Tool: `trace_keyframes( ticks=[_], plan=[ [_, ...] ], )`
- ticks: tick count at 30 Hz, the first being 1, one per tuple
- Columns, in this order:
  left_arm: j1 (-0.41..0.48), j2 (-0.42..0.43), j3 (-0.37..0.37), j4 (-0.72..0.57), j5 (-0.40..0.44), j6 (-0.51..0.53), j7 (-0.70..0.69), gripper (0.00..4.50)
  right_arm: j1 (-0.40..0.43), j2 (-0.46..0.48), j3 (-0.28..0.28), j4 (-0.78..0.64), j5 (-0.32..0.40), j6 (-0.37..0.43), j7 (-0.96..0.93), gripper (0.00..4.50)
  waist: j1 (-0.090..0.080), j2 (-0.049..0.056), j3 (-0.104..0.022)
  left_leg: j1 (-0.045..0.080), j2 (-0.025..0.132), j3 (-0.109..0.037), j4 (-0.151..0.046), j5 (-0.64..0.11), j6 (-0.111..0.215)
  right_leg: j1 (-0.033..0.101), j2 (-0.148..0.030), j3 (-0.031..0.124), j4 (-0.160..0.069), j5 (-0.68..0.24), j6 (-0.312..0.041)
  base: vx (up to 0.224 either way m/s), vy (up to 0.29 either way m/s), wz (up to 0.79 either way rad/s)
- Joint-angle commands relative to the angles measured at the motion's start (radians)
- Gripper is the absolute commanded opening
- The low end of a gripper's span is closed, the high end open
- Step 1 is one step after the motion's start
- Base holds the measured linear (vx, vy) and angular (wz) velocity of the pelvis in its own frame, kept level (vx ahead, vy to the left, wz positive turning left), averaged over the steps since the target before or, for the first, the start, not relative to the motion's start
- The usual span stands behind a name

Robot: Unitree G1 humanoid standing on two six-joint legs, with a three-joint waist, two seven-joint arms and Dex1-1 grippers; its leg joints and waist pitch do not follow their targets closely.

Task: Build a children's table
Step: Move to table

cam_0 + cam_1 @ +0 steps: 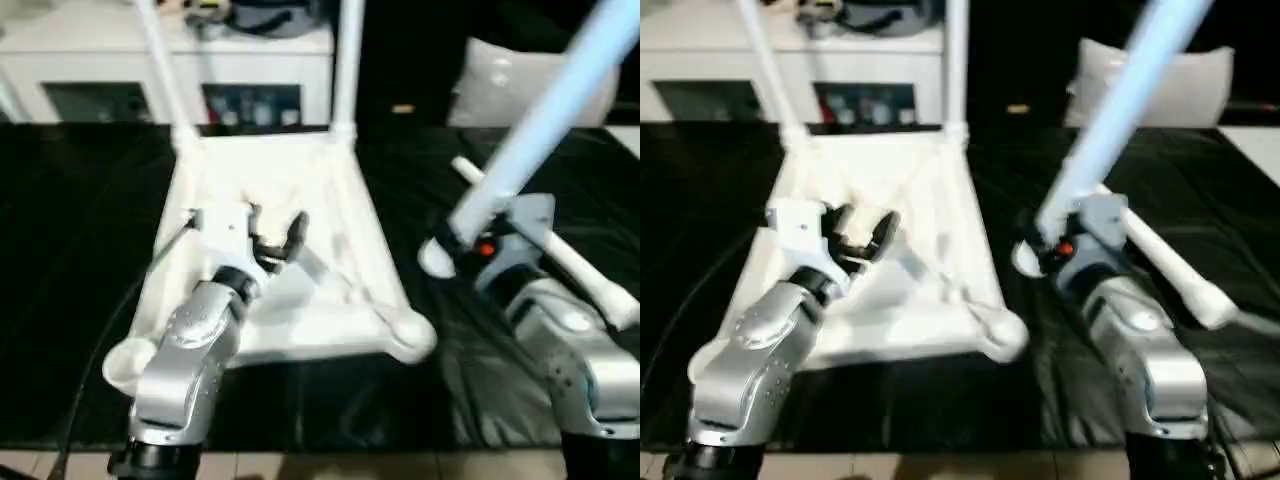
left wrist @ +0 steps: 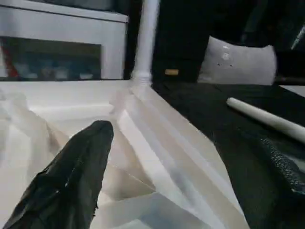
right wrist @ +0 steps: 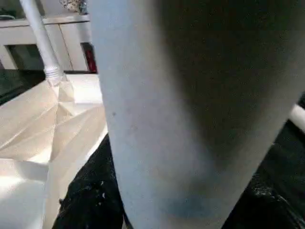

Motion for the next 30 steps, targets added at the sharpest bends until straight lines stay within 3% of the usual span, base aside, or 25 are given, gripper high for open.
trace_keyframes(
  ticks=[1, 2, 3, 4, 5, 6, 7, 8, 9, 10, 11, 12, 13, 14, 15, 16, 17, 18, 19, 20, 21, 22, 24, 27, 30],
  plan=[
    [0.002, 0.005, 0.016, -0.006, 0.0, 0.006, -0.005, 3.83, -0.017, 0.003, 0.014, -0.011, 0.002, -0.007, 0.001, 1.93, -0.009, 0.004, -0.065, 0.048, 0.078, -0.045, -0.093, 0.113, 0.17, 0.023, -0.039, 0.016, -0.051, -0.02, -0.152, 0.107, 0.045, -0.01],
    [0.002, 0.005, 0.016, -0.006, 0.0, 0.006, -0.005, 3.83, -0.017, 0.003, 0.014, -0.011, 0.002, -0.007, 0.001, 1.93, -0.038, 0.017, -0.075, 0.133, 0.129, -0.111, -0.096, 0.186, 0.322, -0.059, -0.028, -0.003, 0.011, 0.004, -0.131, 0.112, 0.033, 0.01],
    [0.002, 0.005, 0.016, -0.007, 0.003, 0.008, -0.009, 3.83, -0.017, 0.002, 0.016, -0.01, 0.001, -0.009, 0.0, 1.93, -0.052, 0.009, -0.075, 0.171, 0.175, -0.154, -0.094, 0.239, 0.459, -0.122, -0.048, 0.017, 0.056, -0.05, -0.06, 0.112, 0.033, 0.01],
    [0.001, 0.005, 0.016, -0.007, 0.004, 0.009, -0.01, 3.83, -0.018, 0.002, 0.016, -0.009, 0.001, -0.01, 0.001, 1.93, -0.048, 0.004, -0.071, 0.169, 0.184, -0.155, -0.093, 0.254, 0.492, -0.136, -0.059, 0.028, 0.069, -0.052, -0.027, 0.07, 0.007, 0.07],
    [0.001, 0.005, 0.017, -0.007, 0.004, 0.01, -0.011, 3.83, -0.018, 0.002, 0.016, -0.009, 0.001, -0.01, 0.001, 1.93, -0.045, -0.009, -0.062, 0.138, 0.165, -0.122, -0.094, 0.222, 0.488, -0.141, -0.074, 0.046, 0.066, 0.003, 0.007, 0.0, 0.0, 0.0],
    [0.0, 0.006, 0.017, -0.007, 0.005, 0.01, -0.011, 3.83, -0.018, 0.002, 0.016, -0.009, 0.001, -0.01, 0.001, 1.93, -0.03, -0.039, -0.047, 0.08, 0.076, -0.044, -0.074, 0.061, 0.39, -0.098, -0.094, 0.07, -0.027, 0.103, -0.033, 0.0, 0.0, 0.0],
    [0.0, 0.008, 0.016, -0.006, 0.004, 0.009, -0.011, 3.83, -0.018, 0.004, 0.016, -0.009, -0.002, -0.011, 0.002, 1.93, -0.018, -0.066, -0.044, 0.022, 0.012, -0.004, -0.052, -0.034, 0.332, -0.039, -0.108, 0.102, -0.074, 0.059, -0.062, 0.029, -0.053, 0.13],
    [0.001, 0.01, 0.016, -0.006, 0.004, 0.009, -0.011, 3.83, -0.018, 0.004, 0.016, -0.009, -0.006, -0.016, 0.003, 1.93, 0.02, -0.073, -0.035, -0.039, -0.024, 0.006, 0.025, -0.057, 0.228, 0.042, -0.191, 0.168, -0.131, -0.11, -0.128, 0.032, -0.06, 0.05],
    [0.001, 0.011, 0.016, -0.007, 0.004, 0.009, -0.012, 3.83, -0.018, 0.004, 0.016, -0.01, -0.007, -0.016, 0.003, 1.93, 0.036, -0.067, -0.042, -0.071, -0.008, -0.008, 0.045, -0.004, 0.138, 0.074, -0.196, 0.164, -0.124, -0.214, -0.176, 0.032, -0.06, 0.05],
    [0.0, 0.013, 0.015, -0.007, 0.003, 0.01, -0.011, 3.83, -0.019, 0.005, 0.014, -0.01, -0.008, -0.016, 0.004, 1.93, 0.041, -0.053, -0.038, -0.062, 0.002, -0.014, 0.027, 0.014, 0.111, 0.062, -0.184, 0.153, -0.125, -0.231, -0.201, 0.0, 0.0, 0.0],
    [-0.001, 0.014, 0.014, -0.006, 0.003, 0.01, -0.011, 3.83, -0.021, 0.004, 0.012, -0.01, -0.01, -0.016, 0.005, 1.93, 0.031, -0.033, -0.026, -0.048, 0.02, -0.012, -0.025, 0.032, 0.089, 0.054, -0.145, 0.109, -0.126, -0.268, -0.231, 0.0, 0.0, 0.0],
    [-0.002, 0.015, 0.014, -0.006, 0.003, 0.011, -0.011, 3.83, -0.021, 0.003, 0.011, -0.009, -0.01, -0.017, 0.005, 1.93, 0.018, -0.015, -0.026, -0.026, 0.038, -0.007, -0.075, 0.03, 0.086, 0.039, -0.085, 0.063, -0.106, -0.227, -0.219, 0.0, 0.0, 0.0],
    [-0.003, 0.016, 0.014, -0.005, 0.003, 0.011, -0.011, 3.83, -0.022, 0.002, 0.01, -0.009, -0.01, -0.018, 0.005, 1.93, 0.008, -0.011, -0.026, 0.003, 0.051, -0.013, -0.093, -0.018, 0.092, 0.019, -0.058, 0.05, -0.096, -0.208, -0.207, 0.05, 0.038, 0.01],
    [-0.004, 0.017, 0.014, -0.005, 0.006, 0.013, -0.013, 3.83, -0.024, -0.002, 0.007, -0.008, -0.012, -0.025, 0.001, 1.93, -0.008, 0.003, -0.043, 0.054, 0.074, -0.036, -0.107, -0.067, 0.121, 0.001, -0.046, 0.032, -0.063, -0.136, -0.212, 0.065, 0.051, 0.01],
    [-0.006, 0.016, 0.015, -0.004, 0.002, 0.014, -0.02, 3.83, -0.026, -0.006, -0.003, -0.006, -0.023, -0.049, -0.011, 1.93, -0.025, 0.013, -0.054, 0.089, 0.092, -0.071, -0.097, 0.071, 0.208, -0.042, -0.04, 0.02, -0.025, 0.033, -0.2, 0.065, 0.051, 0.01],
    [-0.007, 0.015, 0.017, -0.004, 0.001, 0.014, -0.023, 3.83, -0.027, -0.007, -0.007, -0.006, -0.026, -0.056, -0.015, 1.93, -0.028, 0.011, -0.054, 0.094, 0.098, -0.076, -0.085, 0.135, 0.25, -0.06, -0.048, 0.022, -0.018, 0.085, -0.19, 0.076, 0.053, 0.02],
    [-0.007, 0.015, 0.016, -0.004, 0.001, 0.014, -0.023, 3.83, -0.027, -0.006, -0.008, -0.006, -0.026, -0.057, -0.015, 1.93, -0.023, -0.003, -0.056, 0.069, 0.089, -0.067, -0.058, 0.308, 0.306, -0.059, -0.076, 0.041, -0.02, 0.22, -0.182, 0.051, 0.049, 0.0],
    [-0.008, 0.021, 0.011, -0.005, 0.002, 0.013, -0.035, 3.83, -0.038, 0.002, -0.042, -0.001, -0.008, -0.062, -0.027, 1.93, -0.008, -0.019, -0.064, 0.013, 0.05, -0.038, -0.035, 0.465, 0.289, -0.022, -0.101, 0.067, -0.014, 0.412, -0.186, 0.051, 0.049, 0.0],
    [-0.009, 0.032, 0.004, -0.006, 0.001, 0.013, -0.05, 3.83, -0.054, 0.016, -0.09, -0.005, 0.034, -0.049, -0.038, 1.93, 0.001, -0.016, -0.072, -0.002, 0.039, -0.035, -0.03, 0.52, 0.261, -0.01, -0.102, 0.074, -0.002, 0.507, -0.181, 0.0, 0.0, 0.0],
    [-0.01, 0.04, -0.002, -0.006, 0.0, 0.014, -0.059, 3.83, -0.061, 0.012, -0.104, -0.004, 0.041, -0.041, -0.039, 1.93, 0.01, -0.018, -0.085, 0.0, 0.041, -0.036, -0.022, 0.6, 0.209, -0.019, -0.091, 0.076, 0.013, 0.657, -0.175, 0.0, 0.0, 0.0],
    [-0.012, 0.045, -0.006, -0.006, 0.001, 0.015, -0.066, 3.83, -0.062, 0.004, -0.104, -0.003, 0.033, -0.034, -0.041, 1.92, 0.014, -0.016, -0.087, -0.003, 0.036, -0.035, -0.021, 0.616, 0.158, -0.022, -0.078, 0.071, 0.018, 0.689, -0.171, 0.0, 0.0, 0.0],
    [-0.014, 0.05, -0.01, -0.005, 0.002, 0.017, -0.072, 3.83, -0.061, -0.005, -0.099, 0.0, 0.02, -0.029, -0.043, 1.92, 0.013, -0.016, -0.08, -0.006, 0.036, -0.031, -0.026, 0.579, 0.14, -0.028, -0.077, 0.068, 0.012, 0.66, -0.176, 0.0, 0.0, 0.0],
    [-0.018, 0.073, -0.035, -0.006, -0.005, 0.021, -0.119, 3.83, -0.061, -0.011, -0.101, 0.019, 0.03, -0.041, -0.024, 1.92, 0.012, -0.017, -0.054, -0.013, 0.049, -0.017, -0.057, 0.233, 0.096, -0.027, -0.098, 0.07, -0.024, 0.367, -0.216, 0.0, 0.0, 0.0],
    [-0.017, 0.132, -0.078, -0.019, -0.034, 0.093, -0.22, 3.83, -0.072, -0.003, -0.101, 0.048, 0.029, -0.129, 0.001, 1.92, 0.012, -0.016, -0.033, -0.001, 0.063, -0.012, -0.09, -0.06, 0.049, -0.03, -0.109, 0.074, -0.054, 0.063, -0.242, -0.082, -0.025, 0.0],
    [-0.028, 0.191, -0.11, -0.025, -0.05, 0.149, -0.297, 3.83, -0.08, -0.023, -0.089, 0.057, 0.055, -0.071, 0.049, 1.92, 0.01, -0.017, -0.023, 0.008, 0.063, -0.006, -0.109, -0.208, -0.01, -0.038, -0.106, 0.08, -0.074, -0.152, -0.206, -0.091, -0.02, 0.01]
  ],
)
